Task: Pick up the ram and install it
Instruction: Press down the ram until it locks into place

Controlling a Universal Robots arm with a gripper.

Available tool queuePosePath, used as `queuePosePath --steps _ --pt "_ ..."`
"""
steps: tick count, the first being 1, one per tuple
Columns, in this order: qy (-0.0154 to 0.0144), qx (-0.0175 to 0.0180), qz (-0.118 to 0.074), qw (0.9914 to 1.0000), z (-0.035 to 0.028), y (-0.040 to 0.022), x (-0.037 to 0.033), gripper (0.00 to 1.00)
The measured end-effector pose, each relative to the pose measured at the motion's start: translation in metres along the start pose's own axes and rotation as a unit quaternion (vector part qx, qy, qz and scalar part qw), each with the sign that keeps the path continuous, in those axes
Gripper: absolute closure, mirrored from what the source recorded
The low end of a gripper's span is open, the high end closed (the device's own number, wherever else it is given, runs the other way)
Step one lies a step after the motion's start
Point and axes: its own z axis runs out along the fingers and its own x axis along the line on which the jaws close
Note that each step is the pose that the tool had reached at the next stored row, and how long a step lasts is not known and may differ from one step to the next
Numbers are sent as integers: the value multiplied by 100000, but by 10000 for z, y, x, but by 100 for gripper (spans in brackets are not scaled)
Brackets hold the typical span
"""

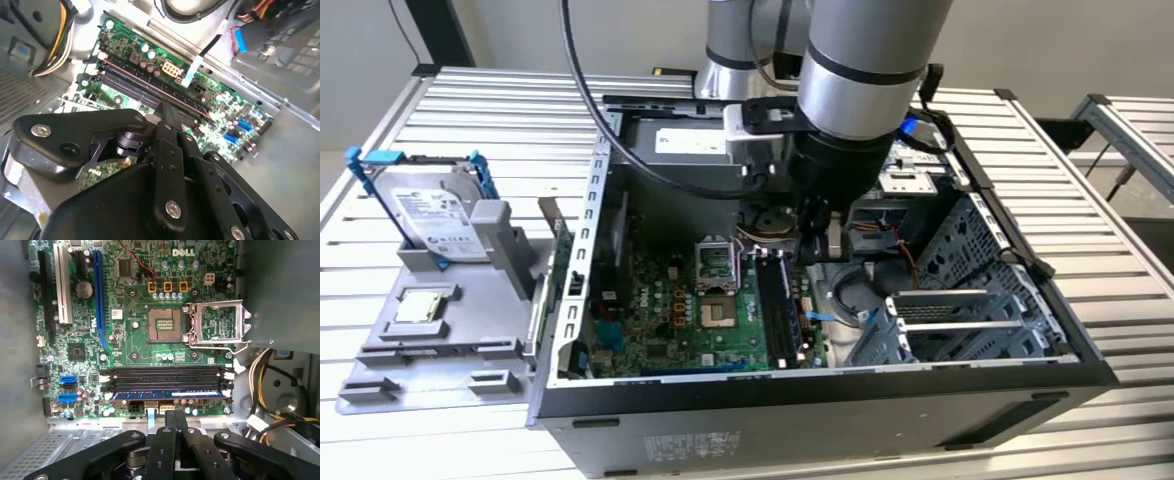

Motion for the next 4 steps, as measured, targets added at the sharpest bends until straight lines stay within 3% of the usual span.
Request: queuePosePath --steps 4 --pt "0 -1 2 100000 -10 0 0 100"
